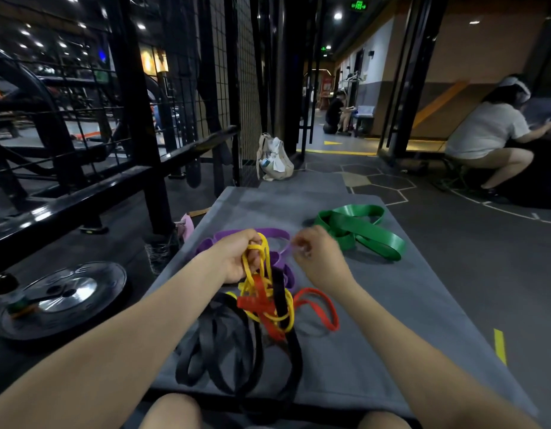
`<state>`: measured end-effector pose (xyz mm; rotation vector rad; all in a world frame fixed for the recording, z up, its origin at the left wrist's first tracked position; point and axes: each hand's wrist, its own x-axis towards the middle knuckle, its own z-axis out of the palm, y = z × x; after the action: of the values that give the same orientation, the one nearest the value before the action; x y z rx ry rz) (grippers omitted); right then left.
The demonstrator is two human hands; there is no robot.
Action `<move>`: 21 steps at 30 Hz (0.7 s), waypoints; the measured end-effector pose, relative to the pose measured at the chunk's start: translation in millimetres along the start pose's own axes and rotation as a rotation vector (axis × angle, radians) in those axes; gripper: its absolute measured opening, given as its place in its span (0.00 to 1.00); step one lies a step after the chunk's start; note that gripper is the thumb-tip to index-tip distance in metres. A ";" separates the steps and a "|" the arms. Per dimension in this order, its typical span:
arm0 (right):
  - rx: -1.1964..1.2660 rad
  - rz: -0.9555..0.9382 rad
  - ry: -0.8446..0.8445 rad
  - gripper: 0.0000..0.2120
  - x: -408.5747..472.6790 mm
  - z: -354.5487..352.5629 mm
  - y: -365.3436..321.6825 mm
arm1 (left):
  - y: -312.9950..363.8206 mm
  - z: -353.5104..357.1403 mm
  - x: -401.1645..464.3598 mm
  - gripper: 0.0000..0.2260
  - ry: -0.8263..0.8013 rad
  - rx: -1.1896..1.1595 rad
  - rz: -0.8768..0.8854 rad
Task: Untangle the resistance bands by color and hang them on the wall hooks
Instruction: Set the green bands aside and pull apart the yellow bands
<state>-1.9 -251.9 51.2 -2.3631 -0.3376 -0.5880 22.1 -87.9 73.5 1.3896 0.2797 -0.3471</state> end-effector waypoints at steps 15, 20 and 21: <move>0.587 0.263 0.017 0.06 7.8 -10.6 6.1 | -2.2 -20.4 -2.2 0.10 0.038 0.211 0.169; 0.698 0.270 0.026 0.11 8.4 -10.2 -2.4 | -26.3 -2.6 -3.9 0.09 -0.220 0.521 0.330; 0.740 0.270 0.024 0.12 9.0 -8.8 -6.8 | -32.0 2.8 -2.4 0.09 -0.263 0.579 0.375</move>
<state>0.4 -251.9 65.3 -1.6469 -0.1751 -0.2886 7.1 -95.1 45.9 1.8990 -0.3242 -0.3037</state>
